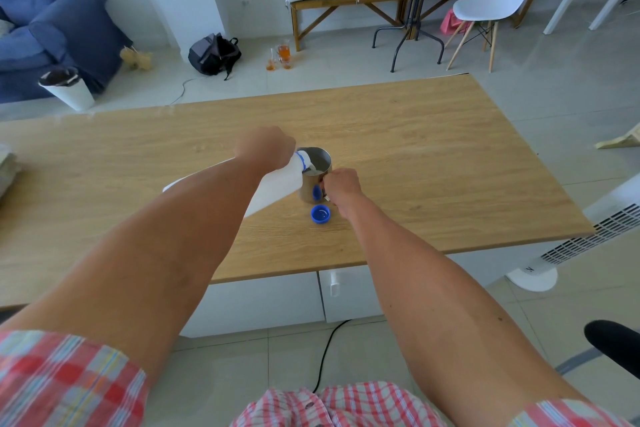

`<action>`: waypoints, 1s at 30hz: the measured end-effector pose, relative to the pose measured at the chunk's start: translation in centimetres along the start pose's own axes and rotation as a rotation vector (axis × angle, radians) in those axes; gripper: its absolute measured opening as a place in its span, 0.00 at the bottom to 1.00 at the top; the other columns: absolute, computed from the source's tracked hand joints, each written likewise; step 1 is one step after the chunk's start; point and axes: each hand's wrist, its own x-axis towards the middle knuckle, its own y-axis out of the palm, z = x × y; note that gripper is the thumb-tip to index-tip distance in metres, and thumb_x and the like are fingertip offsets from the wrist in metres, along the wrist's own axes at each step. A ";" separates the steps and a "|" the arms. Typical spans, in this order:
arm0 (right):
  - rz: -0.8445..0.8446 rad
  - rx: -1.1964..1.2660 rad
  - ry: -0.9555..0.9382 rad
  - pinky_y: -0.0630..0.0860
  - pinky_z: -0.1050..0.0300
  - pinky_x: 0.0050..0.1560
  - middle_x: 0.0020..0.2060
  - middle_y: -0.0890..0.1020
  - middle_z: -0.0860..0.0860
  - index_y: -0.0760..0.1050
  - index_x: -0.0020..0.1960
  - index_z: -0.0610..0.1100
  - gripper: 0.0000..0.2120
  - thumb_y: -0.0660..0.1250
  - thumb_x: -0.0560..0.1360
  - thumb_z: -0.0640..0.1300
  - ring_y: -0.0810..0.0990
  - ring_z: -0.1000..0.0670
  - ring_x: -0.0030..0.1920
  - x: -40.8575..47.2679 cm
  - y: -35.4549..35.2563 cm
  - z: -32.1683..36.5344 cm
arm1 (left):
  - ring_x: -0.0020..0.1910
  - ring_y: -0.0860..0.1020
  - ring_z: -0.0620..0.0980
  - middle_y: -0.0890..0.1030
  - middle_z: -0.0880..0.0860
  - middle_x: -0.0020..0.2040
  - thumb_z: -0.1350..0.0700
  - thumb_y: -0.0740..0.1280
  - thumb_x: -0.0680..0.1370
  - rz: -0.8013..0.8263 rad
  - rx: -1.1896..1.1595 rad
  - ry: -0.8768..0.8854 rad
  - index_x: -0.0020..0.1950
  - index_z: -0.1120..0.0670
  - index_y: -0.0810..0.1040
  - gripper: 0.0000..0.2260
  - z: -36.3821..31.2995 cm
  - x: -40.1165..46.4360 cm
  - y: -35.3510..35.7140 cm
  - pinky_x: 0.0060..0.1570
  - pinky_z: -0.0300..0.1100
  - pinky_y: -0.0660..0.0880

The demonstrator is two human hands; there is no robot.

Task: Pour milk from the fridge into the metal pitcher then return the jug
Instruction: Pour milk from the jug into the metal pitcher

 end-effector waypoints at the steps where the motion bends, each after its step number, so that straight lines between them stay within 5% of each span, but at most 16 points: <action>1: -0.001 0.003 -0.001 0.67 0.55 0.31 0.39 0.79 0.44 0.81 0.53 0.34 0.13 0.60 0.74 0.33 0.72 0.47 0.34 0.1 0.0 0.0 | 0.46 0.76 0.58 0.76 0.55 0.45 0.51 0.57 0.80 0.000 0.000 0.001 0.51 0.55 0.76 0.11 0.0 0.0 0.0 0.46 0.47 0.69; 30: 0.011 0.021 0.024 0.68 0.56 0.33 0.44 0.81 0.43 0.81 0.57 0.34 0.15 0.59 0.76 0.34 0.74 0.46 0.39 -0.3 -0.3 0.4 | 0.46 0.77 0.59 0.79 0.57 0.48 0.51 0.56 0.80 0.014 0.015 0.004 0.52 0.56 0.77 0.13 -0.3 0.1 -0.3 0.45 0.48 0.70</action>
